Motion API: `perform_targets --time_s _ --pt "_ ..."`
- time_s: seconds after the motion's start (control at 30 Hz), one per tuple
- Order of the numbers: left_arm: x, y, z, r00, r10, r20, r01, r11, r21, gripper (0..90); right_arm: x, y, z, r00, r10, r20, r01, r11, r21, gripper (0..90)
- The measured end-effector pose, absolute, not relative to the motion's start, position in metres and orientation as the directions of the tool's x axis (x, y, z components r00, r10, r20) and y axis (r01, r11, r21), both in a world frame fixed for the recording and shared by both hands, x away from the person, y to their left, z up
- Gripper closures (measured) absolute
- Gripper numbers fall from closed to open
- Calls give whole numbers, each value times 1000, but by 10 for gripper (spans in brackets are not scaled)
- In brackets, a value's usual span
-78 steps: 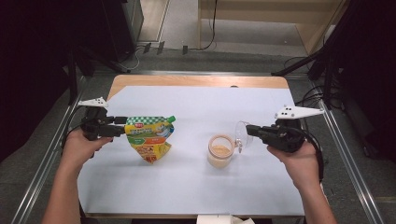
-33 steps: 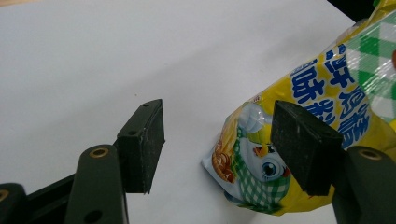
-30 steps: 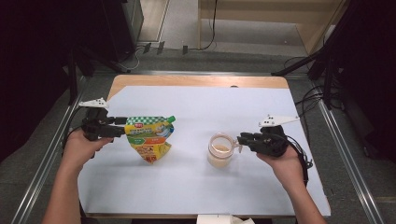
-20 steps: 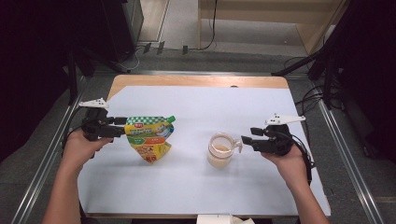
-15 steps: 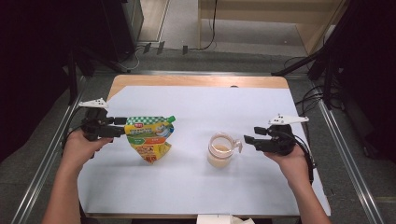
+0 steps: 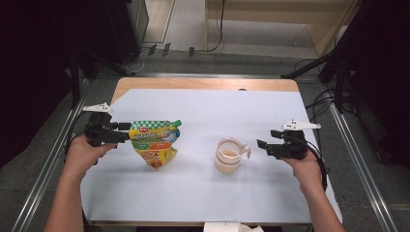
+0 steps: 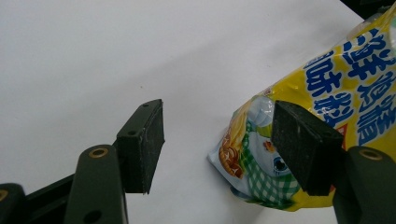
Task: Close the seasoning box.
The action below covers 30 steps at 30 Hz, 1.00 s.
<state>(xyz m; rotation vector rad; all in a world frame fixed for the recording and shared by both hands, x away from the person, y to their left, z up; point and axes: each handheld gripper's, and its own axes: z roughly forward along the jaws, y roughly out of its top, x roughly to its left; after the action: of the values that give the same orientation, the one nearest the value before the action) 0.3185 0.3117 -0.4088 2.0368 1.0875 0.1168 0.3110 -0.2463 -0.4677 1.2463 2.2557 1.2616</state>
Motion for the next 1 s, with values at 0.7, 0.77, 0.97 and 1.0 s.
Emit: perform_targets --time_s 0.7,0.77,0.97,1.0 --pt "319 309 -412 629 731 -265 659 -321 680 348 315 -258 -477 -565 803 193 596 235 767 223" --pt "319 309 -412 629 731 -265 659 -321 680 348 315 -258 -477 -565 803 190 596 238 767 223" --pt "319 310 -413 630 729 -267 660 -321 679 347 316 -257 -477 -568 800 192 595 239 767 223" --pt "319 310 -413 630 730 -266 660 -323 678 347 316 -257 -477 -568 800 193 597 239 766 223"
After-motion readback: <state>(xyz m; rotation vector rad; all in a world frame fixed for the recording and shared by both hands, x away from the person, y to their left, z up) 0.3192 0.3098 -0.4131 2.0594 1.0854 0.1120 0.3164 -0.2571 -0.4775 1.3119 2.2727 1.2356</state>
